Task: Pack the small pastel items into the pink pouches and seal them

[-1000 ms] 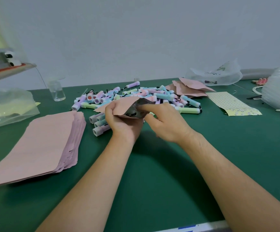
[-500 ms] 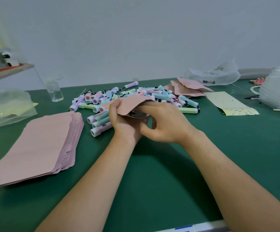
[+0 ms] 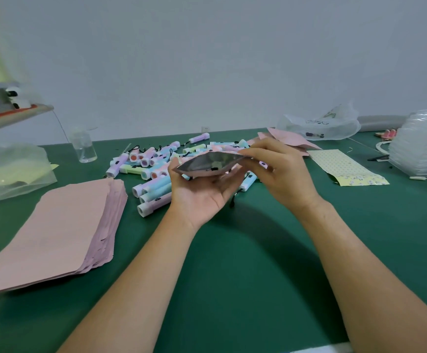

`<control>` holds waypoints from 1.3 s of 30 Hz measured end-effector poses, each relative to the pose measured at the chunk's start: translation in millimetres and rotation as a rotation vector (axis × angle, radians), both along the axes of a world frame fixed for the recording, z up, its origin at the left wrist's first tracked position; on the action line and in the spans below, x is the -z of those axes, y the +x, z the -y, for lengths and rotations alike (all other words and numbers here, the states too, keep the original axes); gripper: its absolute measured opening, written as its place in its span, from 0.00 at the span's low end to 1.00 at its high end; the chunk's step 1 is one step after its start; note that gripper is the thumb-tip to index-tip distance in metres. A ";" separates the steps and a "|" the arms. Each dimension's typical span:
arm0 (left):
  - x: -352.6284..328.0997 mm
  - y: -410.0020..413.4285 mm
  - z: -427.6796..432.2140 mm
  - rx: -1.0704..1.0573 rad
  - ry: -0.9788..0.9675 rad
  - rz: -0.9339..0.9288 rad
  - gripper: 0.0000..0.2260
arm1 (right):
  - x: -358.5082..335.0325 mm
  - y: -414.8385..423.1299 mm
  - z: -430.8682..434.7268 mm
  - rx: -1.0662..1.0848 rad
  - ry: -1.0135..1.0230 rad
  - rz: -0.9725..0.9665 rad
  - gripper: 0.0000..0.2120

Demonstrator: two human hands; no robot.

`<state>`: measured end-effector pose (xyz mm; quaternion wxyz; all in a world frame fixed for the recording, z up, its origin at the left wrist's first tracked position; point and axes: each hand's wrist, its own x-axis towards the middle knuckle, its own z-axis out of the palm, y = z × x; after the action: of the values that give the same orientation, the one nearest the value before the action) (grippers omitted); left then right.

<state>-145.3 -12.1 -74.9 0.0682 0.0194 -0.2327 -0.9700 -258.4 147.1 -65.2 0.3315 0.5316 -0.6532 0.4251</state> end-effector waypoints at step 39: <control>32.5 -3.5 36.9 -0.376 -0.814 0.261 0.08 | 23.4 -13.6 13.3 -0.098 -0.069 1.037 0.16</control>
<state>-148.8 -48.9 -107.3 0.2150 0.1546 -0.5934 -0.7601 -272.1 133.9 -88.6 -0.0387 0.2698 -0.6916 0.6689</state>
